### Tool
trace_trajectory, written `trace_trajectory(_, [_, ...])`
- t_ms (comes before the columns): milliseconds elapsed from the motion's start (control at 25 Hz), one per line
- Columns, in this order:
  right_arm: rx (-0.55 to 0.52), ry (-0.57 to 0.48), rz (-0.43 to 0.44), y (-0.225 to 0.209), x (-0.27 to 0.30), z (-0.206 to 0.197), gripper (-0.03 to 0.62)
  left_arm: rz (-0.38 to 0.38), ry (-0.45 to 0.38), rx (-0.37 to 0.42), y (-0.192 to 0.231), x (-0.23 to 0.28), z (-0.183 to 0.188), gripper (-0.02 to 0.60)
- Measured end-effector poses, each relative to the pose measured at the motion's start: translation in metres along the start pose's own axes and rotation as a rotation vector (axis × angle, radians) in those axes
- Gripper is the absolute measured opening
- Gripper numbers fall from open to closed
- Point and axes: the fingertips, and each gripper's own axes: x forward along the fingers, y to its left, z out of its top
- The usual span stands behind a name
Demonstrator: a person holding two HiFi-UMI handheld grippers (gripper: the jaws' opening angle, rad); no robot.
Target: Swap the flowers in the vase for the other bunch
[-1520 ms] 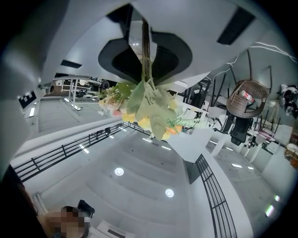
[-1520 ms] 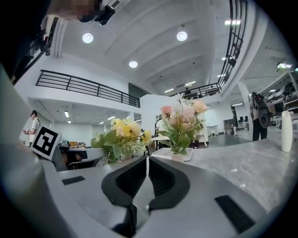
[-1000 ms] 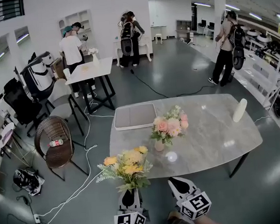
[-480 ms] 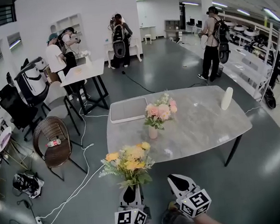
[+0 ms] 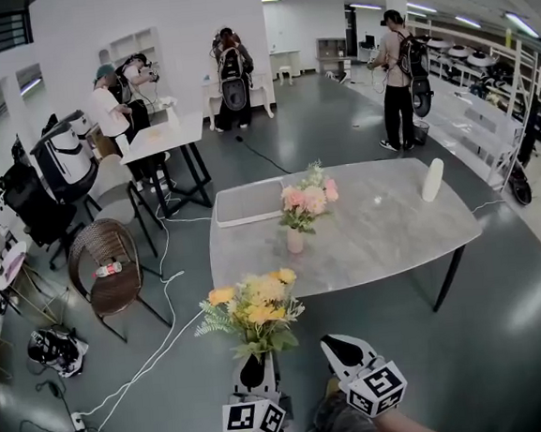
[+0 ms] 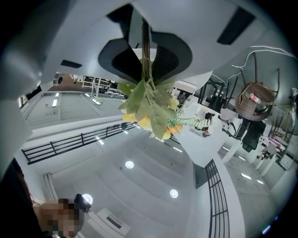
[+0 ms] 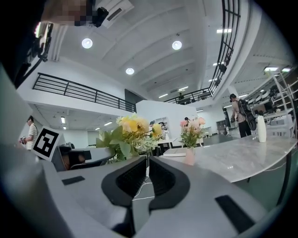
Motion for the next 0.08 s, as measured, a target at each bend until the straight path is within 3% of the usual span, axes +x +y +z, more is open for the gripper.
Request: trace_trajectory(80, [-0.003, -0.002, 0.008, 0.0074, -0.0050, -0.0020, 0.034, -0.005, -0.005, 0.003, -0.0021, -0.0085, 0.0002, 0.072])
